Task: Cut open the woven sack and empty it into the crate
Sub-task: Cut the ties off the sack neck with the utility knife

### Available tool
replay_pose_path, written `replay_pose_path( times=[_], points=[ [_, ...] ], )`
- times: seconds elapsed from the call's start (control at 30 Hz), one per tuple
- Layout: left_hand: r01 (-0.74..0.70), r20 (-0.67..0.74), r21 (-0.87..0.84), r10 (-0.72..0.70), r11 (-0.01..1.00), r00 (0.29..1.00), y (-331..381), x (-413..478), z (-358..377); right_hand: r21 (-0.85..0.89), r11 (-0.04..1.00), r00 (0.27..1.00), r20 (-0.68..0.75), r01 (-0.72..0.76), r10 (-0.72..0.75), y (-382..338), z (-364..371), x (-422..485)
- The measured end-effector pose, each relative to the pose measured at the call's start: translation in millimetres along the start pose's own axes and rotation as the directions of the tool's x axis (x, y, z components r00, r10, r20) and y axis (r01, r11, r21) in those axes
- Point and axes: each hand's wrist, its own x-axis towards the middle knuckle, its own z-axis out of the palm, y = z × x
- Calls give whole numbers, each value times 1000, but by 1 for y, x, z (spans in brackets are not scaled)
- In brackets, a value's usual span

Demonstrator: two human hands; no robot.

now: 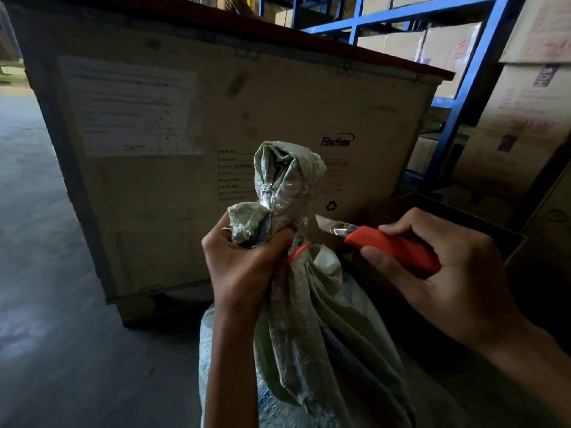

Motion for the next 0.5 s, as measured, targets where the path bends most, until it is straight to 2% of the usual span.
replay_pose_path(
  times=[0.27, 0.5],
  points=[
    [107, 175, 74, -118, 992, 977, 3, -9, 6, -83, 996, 1000, 18, 14, -13, 2, -3, -1],
    [149, 176, 107, -167, 983, 970, 4, -11, 9, -78, 997, 999, 40, 7, -3, 6, -6, -2]
  ],
)
